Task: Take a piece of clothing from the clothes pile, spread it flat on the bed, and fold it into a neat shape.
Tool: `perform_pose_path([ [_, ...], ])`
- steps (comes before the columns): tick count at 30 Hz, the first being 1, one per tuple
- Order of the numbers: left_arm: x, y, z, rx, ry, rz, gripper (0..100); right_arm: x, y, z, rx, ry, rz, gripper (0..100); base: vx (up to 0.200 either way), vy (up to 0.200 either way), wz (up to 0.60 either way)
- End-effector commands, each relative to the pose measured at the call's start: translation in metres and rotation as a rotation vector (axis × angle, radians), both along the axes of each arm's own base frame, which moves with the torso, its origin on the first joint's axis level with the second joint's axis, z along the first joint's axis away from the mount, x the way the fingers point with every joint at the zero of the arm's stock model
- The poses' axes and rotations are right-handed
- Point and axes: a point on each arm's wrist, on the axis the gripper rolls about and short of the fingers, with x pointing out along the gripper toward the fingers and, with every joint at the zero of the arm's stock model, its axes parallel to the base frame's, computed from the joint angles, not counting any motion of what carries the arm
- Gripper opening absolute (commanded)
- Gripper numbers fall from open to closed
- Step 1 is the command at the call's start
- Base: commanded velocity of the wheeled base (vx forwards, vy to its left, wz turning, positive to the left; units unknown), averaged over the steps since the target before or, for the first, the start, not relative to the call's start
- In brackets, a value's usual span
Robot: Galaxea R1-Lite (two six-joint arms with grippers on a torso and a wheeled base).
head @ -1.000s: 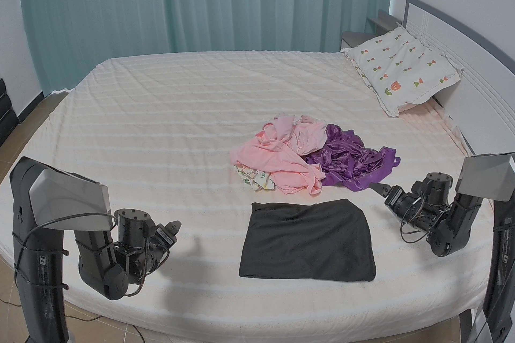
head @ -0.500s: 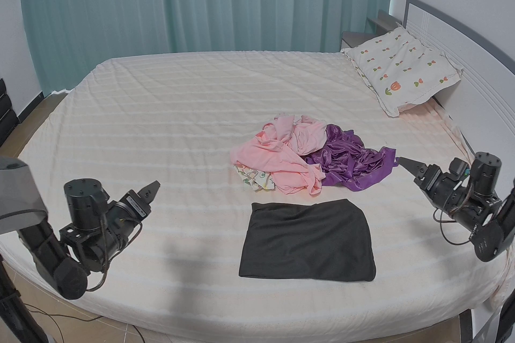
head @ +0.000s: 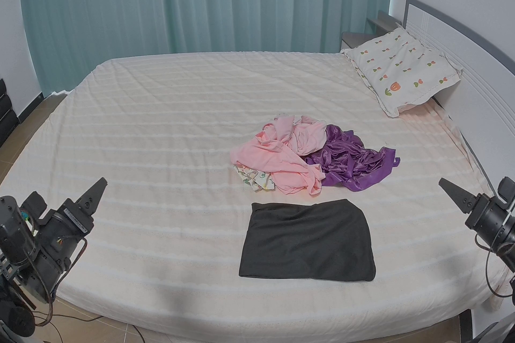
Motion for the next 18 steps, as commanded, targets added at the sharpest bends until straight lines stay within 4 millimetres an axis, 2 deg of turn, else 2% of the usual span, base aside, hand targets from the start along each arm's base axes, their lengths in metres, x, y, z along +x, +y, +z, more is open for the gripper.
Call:
perform_pose_path([
  [1,-0.052,0.014,0.015,-0.002,-0.101,0.037,100,-0.052,-0.003,0.013,-0.019,-0.096,0.001,100,0.000,0.000,0.00],
  [2,-0.053,0.014,0.015,-0.001,-0.099,0.035,100,-0.053,-0.003,0.013,-0.019,-0.096,0.001,100,0.000,0.000,0.00],
  [5,-0.080,0.022,0.008,0.047,-0.052,0.028,100,-0.082,-0.005,0.006,-0.057,-0.076,0.000,100,0.000,0.000,0.00],
  [6,-0.080,0.022,0.008,0.047,-0.052,0.028,100,-0.082,-0.005,0.006,-0.057,-0.076,0.000,100,0.000,0.000,0.00],
  [7,-0.093,0.025,0.004,0.072,-0.042,0.027,100,-0.094,-0.006,0.001,-0.061,-0.052,-0.004,100,0.000,0.000,0.00],
  [9,-0.110,0.030,0.000,0.089,-0.055,0.023,100,-0.107,-0.007,-0.005,-0.063,-0.020,-0.002,100,0.000,0.000,0.00],
  [10,-0.110,0.030,0.000,0.089,-0.055,0.023,100,-0.107,-0.007,-0.005,-0.063,-0.020,-0.002,100,0.000,0.000,0.00],
  [11,-0.123,0.034,-0.004,0.119,-0.075,0.024,100,-0.117,-0.008,-0.011,-0.065,0.013,-0.002,100,0.000,0.000,0.00],
  [13,-0.135,0.037,-0.009,0.162,-0.091,0.028,100,-0.126,-0.008,-0.017,-0.069,0.032,-0.001,100,0.000,0.000,0.00],
  [18,-0.166,0.045,-0.035,0.283,-0.113,0.053,100,-0.150,-0.009,-0.036,-0.166,0.000,-0.004,100,0.000,0.000,0.00],
])
